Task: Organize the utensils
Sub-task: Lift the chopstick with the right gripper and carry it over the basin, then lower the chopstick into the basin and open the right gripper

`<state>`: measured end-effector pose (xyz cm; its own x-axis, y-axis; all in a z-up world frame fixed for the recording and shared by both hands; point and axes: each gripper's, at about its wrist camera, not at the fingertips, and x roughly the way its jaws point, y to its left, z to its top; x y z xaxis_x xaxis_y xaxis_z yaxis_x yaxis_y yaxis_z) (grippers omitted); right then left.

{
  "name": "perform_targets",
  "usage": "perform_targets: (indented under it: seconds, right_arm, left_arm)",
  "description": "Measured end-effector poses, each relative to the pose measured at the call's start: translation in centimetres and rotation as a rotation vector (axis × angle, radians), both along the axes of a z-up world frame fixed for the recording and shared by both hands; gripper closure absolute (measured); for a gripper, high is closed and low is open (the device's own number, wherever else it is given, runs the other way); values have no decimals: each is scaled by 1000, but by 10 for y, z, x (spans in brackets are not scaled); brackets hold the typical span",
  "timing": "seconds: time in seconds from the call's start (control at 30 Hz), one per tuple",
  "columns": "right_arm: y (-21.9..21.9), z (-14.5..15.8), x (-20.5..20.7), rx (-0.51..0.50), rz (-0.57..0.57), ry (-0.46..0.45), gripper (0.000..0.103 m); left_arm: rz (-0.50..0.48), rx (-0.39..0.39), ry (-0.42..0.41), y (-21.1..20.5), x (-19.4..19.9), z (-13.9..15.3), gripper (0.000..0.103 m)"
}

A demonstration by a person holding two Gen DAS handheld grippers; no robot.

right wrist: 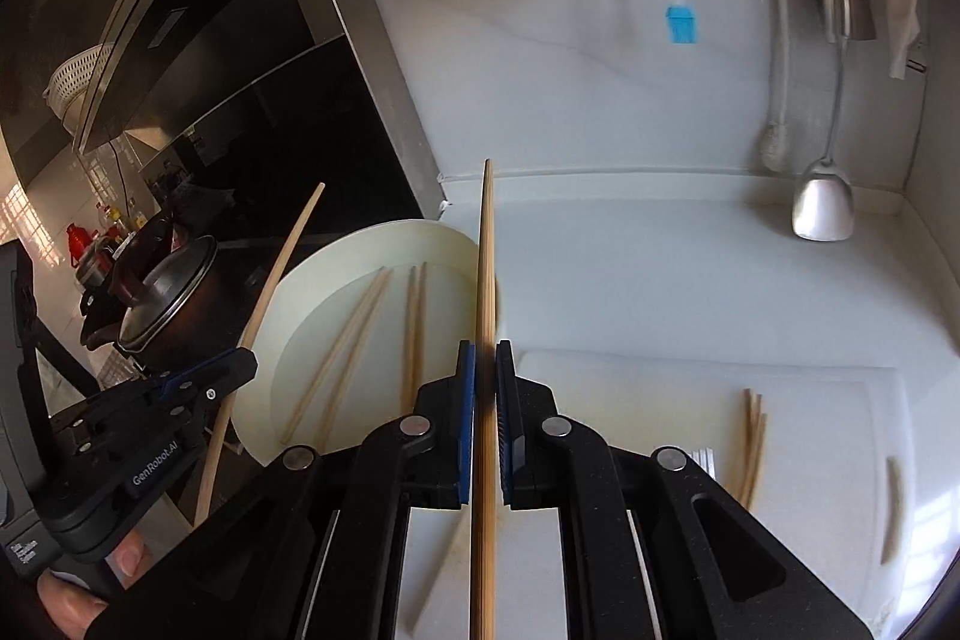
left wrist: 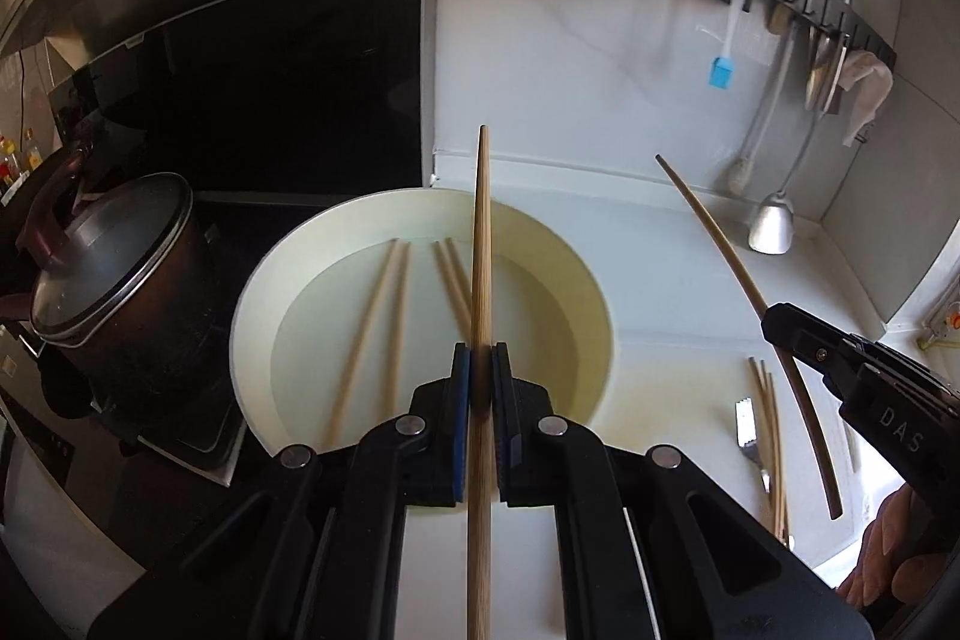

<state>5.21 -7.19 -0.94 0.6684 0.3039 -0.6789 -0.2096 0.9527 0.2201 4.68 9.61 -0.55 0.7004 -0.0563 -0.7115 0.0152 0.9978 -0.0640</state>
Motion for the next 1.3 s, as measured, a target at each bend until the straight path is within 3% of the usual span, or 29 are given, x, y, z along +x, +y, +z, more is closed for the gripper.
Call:
perform_targets:
  seconds: [0.23, 0.53, 0.87, 1.3]
  right_arm:
    - [67, -20, 54, 21, 3, 72, 96]
    - [117, -68, 90, -14, -2, 219, 96]
    - [133, -99, 111, -27, -11, 330, 96]
    - [133, -117, 127, -63, -22, 410, 96]
  left_arm:
    - [-1, -4, 102, 57, 52, -27, 96]
    - [-40, -42, 216, 87, 87, -65, 96]
    - [-82, -43, 297, 88, 106, -97, 95]
    - [-98, -40, 339, 86, 122, -109, 95]
